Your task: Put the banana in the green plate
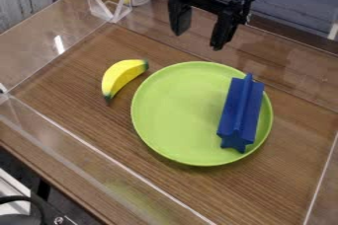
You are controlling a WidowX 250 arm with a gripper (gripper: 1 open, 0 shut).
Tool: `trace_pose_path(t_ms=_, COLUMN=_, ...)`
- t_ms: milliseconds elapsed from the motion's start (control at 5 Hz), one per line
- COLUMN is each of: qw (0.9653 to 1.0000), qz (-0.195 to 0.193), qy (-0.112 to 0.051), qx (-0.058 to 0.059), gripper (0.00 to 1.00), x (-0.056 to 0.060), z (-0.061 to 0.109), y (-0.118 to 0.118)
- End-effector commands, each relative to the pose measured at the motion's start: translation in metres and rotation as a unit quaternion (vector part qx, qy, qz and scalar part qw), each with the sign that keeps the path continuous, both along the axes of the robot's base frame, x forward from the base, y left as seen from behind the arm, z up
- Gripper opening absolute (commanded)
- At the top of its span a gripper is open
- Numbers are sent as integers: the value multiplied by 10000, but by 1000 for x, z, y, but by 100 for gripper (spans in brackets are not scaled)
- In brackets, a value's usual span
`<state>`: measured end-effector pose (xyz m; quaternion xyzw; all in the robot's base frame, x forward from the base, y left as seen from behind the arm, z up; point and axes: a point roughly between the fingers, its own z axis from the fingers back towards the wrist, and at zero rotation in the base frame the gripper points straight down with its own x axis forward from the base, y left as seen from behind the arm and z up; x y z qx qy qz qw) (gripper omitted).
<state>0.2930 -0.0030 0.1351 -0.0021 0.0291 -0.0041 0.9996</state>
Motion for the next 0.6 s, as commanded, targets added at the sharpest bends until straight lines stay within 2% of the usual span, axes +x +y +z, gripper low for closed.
trace_pose_path(t_ms=0, qw=9999, qz=-38, qy=97, qx=6, gripper=100, x=-2, z=-6, y=4)
trace_pose_path(t_ms=200, qw=9999, qz=-32, qy=111, qx=0, gripper=100, x=-15, z=-11, y=31)
trace_pose_path(t_ms=400, qw=10000, qz=73, qy=-40, qx=20, gripper=100, x=-31, z=-15, y=70)
